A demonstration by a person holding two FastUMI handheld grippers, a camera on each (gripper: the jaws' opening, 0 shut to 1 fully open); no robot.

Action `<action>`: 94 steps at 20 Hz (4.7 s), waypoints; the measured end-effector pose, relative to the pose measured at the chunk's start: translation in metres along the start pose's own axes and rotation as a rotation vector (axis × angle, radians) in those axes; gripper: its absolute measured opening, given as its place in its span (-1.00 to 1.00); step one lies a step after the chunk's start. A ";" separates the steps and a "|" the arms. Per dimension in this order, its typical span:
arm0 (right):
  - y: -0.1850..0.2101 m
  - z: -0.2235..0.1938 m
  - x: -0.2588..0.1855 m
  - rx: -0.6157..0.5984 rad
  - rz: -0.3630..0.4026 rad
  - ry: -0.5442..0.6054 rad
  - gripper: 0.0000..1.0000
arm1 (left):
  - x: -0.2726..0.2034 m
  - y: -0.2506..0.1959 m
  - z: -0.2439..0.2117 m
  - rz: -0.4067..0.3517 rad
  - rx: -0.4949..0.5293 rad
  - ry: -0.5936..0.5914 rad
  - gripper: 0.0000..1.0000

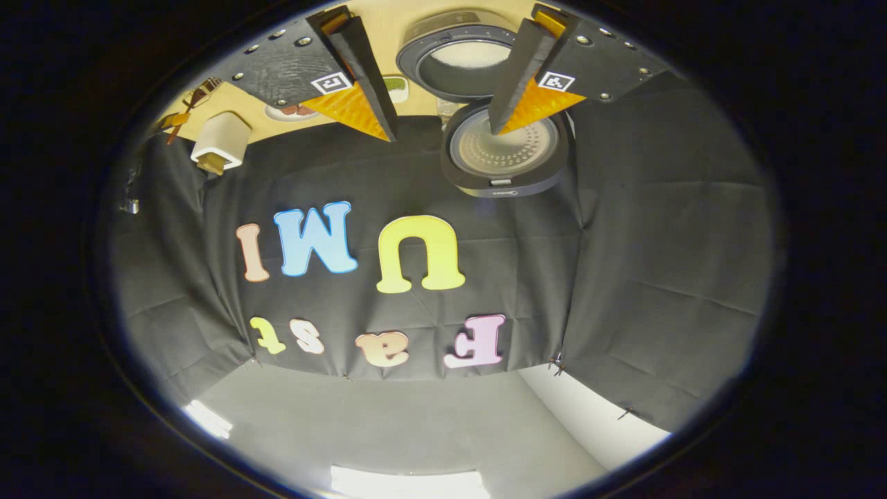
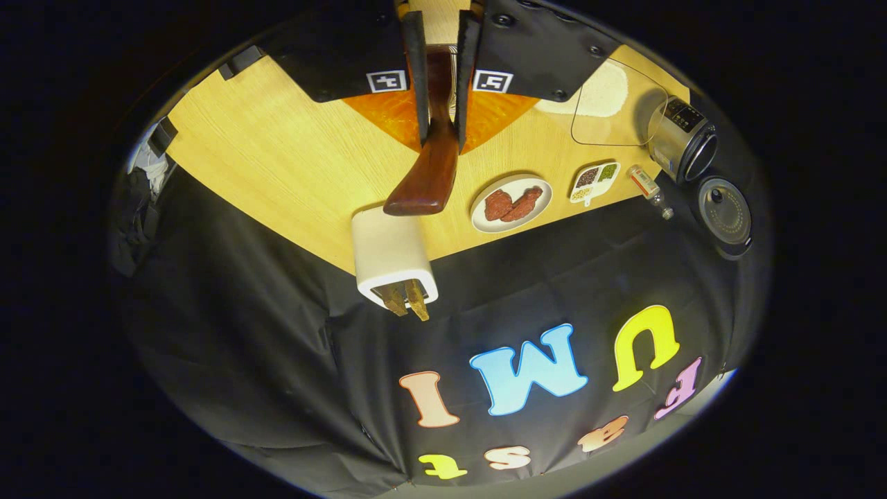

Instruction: Close the left gripper, press the button to open the rice cooker; take a wooden spoon from the chopstick holder with the right hand, scoop a spoonful of rice and pour it into the rice cooker, then put the wooden spoon back into the chopstick holder.

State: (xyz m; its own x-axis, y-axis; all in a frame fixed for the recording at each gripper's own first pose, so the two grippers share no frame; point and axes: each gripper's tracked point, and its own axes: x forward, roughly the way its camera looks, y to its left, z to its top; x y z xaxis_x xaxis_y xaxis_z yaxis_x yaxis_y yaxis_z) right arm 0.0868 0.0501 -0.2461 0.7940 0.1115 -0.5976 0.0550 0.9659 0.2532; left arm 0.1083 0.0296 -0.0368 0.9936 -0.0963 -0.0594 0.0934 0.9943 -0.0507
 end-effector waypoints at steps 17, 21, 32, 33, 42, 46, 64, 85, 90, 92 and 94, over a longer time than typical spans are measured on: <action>-0.008 0.109 -0.087 -0.228 -0.124 -0.335 0.96 | 0.072 0.027 0.040 0.041 0.027 -0.006 0.63; 0.006 0.114 -0.097 -0.253 -0.122 -0.371 0.96 | 0.111 0.055 0.060 0.074 0.026 -0.021 0.59; 0.034 0.083 -0.094 -0.261 -0.142 -0.341 0.96 | 0.218 0.127 0.047 0.149 0.031 -0.009 0.59; 0.038 0.081 -0.095 -0.270 -0.142 -0.342 0.96 | 0.225 0.129 0.042 0.149 0.036 -0.002 0.59; 0.052 0.085 -0.096 -0.335 -0.101 -0.358 0.97 | 0.245 0.134 0.000 0.174 -0.040 0.085 0.67; 0.050 0.093 -0.096 -0.325 -0.064 -0.375 0.97 | 0.229 0.125 -0.005 0.173 -0.066 0.102 0.70; 0.015 0.102 -0.094 -0.321 0.048 -0.371 0.98 | 0.094 0.046 -0.086 0.159 -0.047 0.205 0.67; -0.009 0.097 -0.101 -0.320 0.028 -0.362 0.98 | 0.040 0.016 -0.212 0.156 -0.018 0.380 0.72; -0.014 0.102 -0.106 -0.314 0.033 -0.373 0.98 | 0.044 0.015 -0.206 0.156 -0.021 0.372 0.75; -0.015 0.106 -0.110 -0.308 0.050 -0.386 0.97 | 0.044 0.011 -0.198 0.150 0.011 0.363 0.74; -0.016 0.113 -0.114 -0.311 0.071 -0.409 0.97 | 0.037 0.003 -0.171 0.146 0.016 0.314 0.68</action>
State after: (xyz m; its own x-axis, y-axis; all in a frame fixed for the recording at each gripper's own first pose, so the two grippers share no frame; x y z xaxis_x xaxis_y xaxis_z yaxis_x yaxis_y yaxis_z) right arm 0.0641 -0.0042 -0.0957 0.9642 0.1392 -0.2255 -0.1414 0.9899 0.0068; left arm 0.1343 0.0209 -0.2099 0.9285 0.0402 -0.3692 -0.0446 0.9990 -0.0034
